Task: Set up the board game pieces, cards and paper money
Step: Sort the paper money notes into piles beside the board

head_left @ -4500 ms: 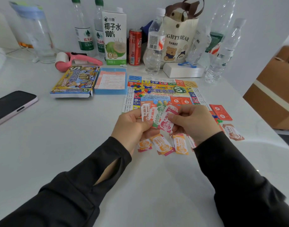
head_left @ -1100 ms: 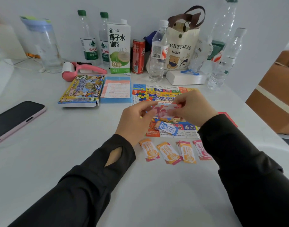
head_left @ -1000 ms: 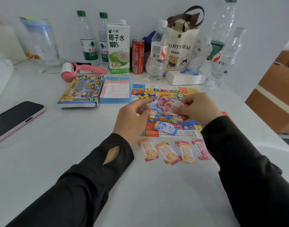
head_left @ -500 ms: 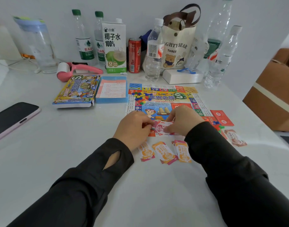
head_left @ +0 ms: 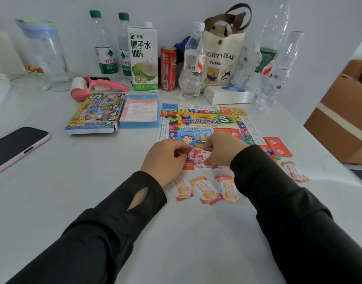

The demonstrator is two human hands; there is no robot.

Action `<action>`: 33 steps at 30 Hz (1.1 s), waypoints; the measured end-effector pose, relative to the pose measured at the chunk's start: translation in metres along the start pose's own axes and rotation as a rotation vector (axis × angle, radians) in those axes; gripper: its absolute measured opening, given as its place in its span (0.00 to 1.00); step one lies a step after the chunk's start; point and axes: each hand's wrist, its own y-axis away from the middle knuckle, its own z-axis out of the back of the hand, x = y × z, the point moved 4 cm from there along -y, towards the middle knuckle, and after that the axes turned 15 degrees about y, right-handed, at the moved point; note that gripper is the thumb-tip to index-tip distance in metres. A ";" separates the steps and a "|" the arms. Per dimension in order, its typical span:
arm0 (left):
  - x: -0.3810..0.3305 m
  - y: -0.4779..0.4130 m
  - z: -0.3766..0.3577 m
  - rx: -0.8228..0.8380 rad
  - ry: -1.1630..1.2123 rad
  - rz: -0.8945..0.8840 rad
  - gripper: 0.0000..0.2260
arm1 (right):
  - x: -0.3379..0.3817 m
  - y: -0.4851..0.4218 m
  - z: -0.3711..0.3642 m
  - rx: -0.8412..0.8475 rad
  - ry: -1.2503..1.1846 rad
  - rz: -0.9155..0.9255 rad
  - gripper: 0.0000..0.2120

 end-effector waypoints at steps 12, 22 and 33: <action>0.003 -0.001 0.000 -0.016 0.041 0.018 0.14 | 0.003 0.005 0.001 -0.048 -0.032 0.055 0.15; 0.002 0.001 0.006 -0.119 0.140 -0.026 0.12 | 0.006 0.006 0.005 -0.295 -0.117 0.151 0.06; 0.000 0.001 0.001 -0.098 0.041 -0.044 0.15 | -0.003 0.010 -0.001 -0.217 -0.007 0.085 0.11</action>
